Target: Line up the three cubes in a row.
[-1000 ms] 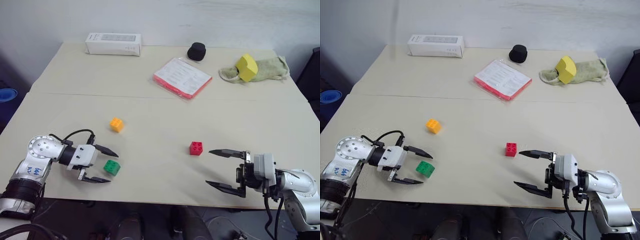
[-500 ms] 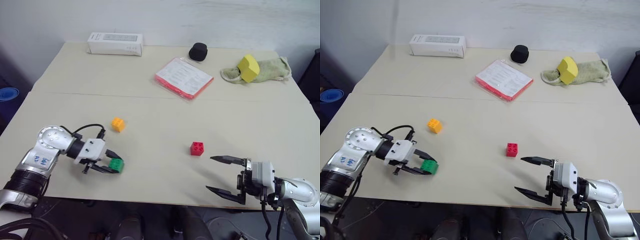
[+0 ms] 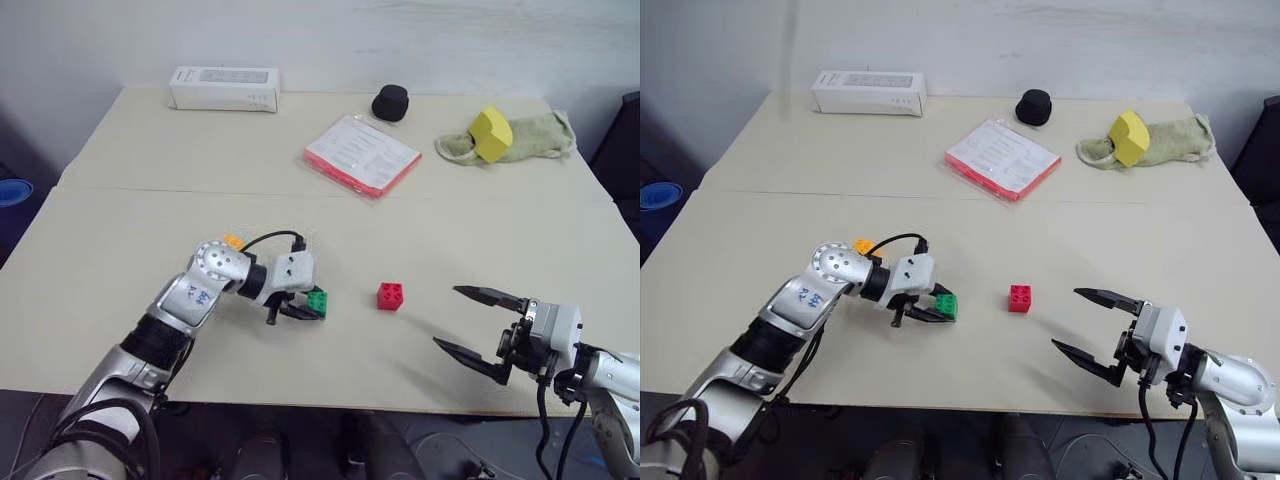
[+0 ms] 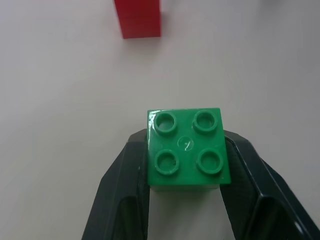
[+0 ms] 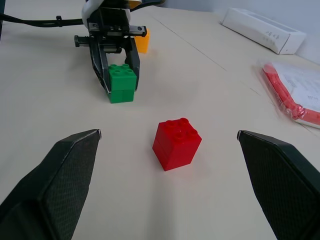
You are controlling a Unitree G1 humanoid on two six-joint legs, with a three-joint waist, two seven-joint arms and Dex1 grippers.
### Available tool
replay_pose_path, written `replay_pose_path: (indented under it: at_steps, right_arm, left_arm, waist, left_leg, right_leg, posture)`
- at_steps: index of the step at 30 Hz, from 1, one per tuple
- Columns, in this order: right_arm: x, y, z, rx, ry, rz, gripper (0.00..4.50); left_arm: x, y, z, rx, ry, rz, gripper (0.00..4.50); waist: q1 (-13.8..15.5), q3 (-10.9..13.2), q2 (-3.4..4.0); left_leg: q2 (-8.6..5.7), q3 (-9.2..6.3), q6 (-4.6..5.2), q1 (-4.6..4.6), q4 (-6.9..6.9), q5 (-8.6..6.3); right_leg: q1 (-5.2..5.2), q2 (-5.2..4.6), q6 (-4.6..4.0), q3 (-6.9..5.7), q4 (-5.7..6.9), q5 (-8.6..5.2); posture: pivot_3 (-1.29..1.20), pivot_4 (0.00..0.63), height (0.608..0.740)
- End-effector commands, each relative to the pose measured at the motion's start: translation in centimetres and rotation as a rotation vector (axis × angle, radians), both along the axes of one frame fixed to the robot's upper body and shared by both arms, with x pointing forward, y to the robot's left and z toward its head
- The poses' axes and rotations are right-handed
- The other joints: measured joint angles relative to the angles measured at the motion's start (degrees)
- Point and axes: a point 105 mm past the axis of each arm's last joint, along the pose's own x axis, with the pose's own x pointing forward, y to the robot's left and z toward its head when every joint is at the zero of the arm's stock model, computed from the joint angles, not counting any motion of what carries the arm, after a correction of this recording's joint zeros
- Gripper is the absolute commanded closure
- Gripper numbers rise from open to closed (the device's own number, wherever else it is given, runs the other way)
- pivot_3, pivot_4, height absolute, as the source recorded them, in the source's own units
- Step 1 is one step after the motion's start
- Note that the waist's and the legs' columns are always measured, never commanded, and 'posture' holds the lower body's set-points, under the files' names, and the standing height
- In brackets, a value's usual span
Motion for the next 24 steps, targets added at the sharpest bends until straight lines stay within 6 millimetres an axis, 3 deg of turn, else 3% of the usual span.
replay_pose_path:
  at_steps: [1,13,21,22,24]
  right_arm:
    - [0.1,0.3,0.5,0.012,-0.039,0.001,0.00]
    - [0.2,0.7,0.1,0.026,-0.038,-0.009,0.00]
    - [0.3,0.8,-0.1,0.031,-0.040,-0.015,0.00]
    - [0.3,0.8,-0.1,0.032,-0.040,-0.017,0.00]
    - [0.4,0.8,-0.2,0.032,-0.040,-0.018,0.00]
  left_arm:
    - [0.7,-1.2,0.3,-0.024,-0.025,0.021,3.00]
    - [-0.5,-0.9,-0.8,0.041,-0.003,-0.056,3.00]
    - [-0.1,-0.6,-0.5,0.067,0.001,-0.046,3.00]
    - [-0.1,-0.6,-0.4,0.063,0.003,-0.044,2.27]
    - [0.1,-0.9,0.2,0.035,-0.018,-0.043,1.75]
  waist:
    - [0.05,0.00,0.00]
    - [-0.15,0.00,0.01]
    - [-0.13,0.00,0.00]
    - [-0.14,0.00,0.00]
    - [-0.10,0.00,0.00]
  left_leg:
    - [-0.01,0.00,0.02,-0.02,0.01,0.00]
    - [0.03,0.03,-0.02,0.04,0.01,0.02]
    - [0.02,0.02,-0.02,0.03,0.02,0.02]
    - [0.02,0.03,-0.02,0.03,0.02,0.02]
    - [0.02,0.03,-0.03,0.03,0.02,0.02]
  right_leg:
    - [0.00,-0.02,0.00,0.00,-0.01,0.00]
    - [0.00,0.00,0.00,0.01,0.04,0.00]
    - [0.00,-0.01,0.00,0.02,0.04,0.00]
    - [0.00,-0.01,0.00,0.02,0.04,0.00]
    - [-0.01,0.00,0.00,0.02,0.05,0.00]
  posture:
    - [0.00,0.150,0.740]
    - [0.00,0.150,0.740]
    - [0.00,0.150,0.740]
    - [0.00,0.150,0.740]
    - [0.00,0.150,0.740]
